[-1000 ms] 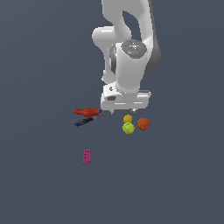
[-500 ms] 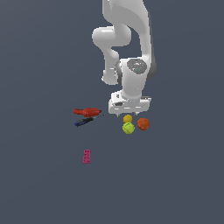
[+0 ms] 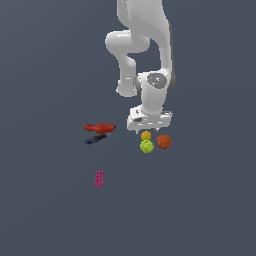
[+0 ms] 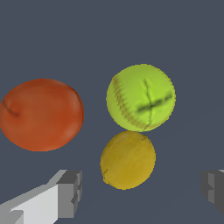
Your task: Pick up a designated object from a clutter of objects.
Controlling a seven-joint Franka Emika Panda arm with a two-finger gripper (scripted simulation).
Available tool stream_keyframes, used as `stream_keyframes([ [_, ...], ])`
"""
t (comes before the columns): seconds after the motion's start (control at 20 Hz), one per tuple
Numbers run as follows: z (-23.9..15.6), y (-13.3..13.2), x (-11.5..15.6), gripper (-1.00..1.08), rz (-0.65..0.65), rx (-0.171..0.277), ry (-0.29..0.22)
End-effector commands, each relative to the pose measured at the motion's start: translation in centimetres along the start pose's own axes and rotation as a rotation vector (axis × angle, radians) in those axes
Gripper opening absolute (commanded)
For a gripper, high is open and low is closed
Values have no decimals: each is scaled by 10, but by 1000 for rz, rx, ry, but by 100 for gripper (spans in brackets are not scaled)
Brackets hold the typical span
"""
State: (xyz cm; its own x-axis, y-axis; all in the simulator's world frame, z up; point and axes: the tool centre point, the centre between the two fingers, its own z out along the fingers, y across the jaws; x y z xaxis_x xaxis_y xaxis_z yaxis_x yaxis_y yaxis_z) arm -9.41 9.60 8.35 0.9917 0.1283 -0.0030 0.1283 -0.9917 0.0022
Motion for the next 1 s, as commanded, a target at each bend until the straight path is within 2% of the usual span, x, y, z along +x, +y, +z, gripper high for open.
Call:
stream_keyframes([
  [0.0,4,-2,-3,100,-1,2,2],
  [0.4,9,-2,-4,100,-2,2,2],
  [0.95,48,-3,-5,100,-2,2,3],
])
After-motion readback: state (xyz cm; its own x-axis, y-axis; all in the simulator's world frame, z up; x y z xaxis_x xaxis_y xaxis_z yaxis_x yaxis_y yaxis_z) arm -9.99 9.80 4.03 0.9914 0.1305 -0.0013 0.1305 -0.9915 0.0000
